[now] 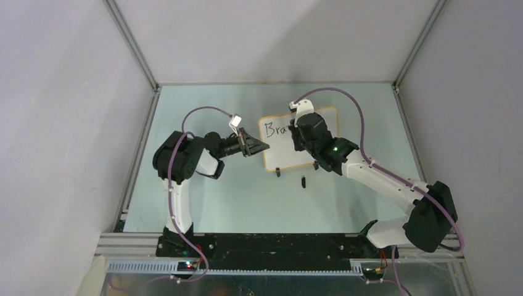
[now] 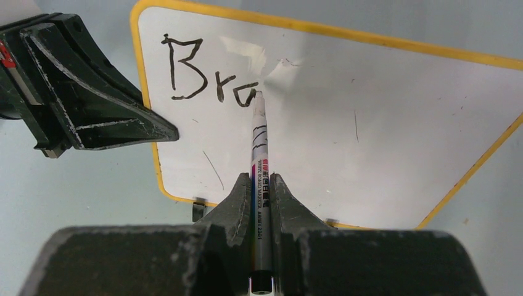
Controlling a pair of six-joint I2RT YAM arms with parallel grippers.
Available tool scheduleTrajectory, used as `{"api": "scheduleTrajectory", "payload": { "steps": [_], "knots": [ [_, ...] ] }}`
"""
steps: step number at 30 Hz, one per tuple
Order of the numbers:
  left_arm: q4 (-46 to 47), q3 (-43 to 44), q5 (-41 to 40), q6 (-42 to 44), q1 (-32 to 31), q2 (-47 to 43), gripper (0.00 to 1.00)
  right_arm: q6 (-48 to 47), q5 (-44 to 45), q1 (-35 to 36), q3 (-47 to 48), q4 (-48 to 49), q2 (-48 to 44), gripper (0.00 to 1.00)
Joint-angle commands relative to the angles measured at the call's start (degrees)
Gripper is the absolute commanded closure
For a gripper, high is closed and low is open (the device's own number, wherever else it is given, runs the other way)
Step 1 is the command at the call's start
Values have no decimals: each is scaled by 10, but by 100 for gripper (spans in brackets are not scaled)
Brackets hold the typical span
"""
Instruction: Write a sentence on the whiteboard
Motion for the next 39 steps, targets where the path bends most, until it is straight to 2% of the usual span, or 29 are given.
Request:
{"api": "scheduleTrajectory", "payload": {
  "steps": [1, 19, 39],
  "knots": [
    [24, 0, 25, 3, -3, -9, 100, -5, 17, -2, -6, 27, -24, 100],
    [24, -15, 16, 12, -3, -20, 100, -16, 43, -1, -102, 116, -85, 100],
    [24, -18, 14, 9, 0, -21, 100, -28, 52, 6, -132, 153, -90, 100]
  ]
}}
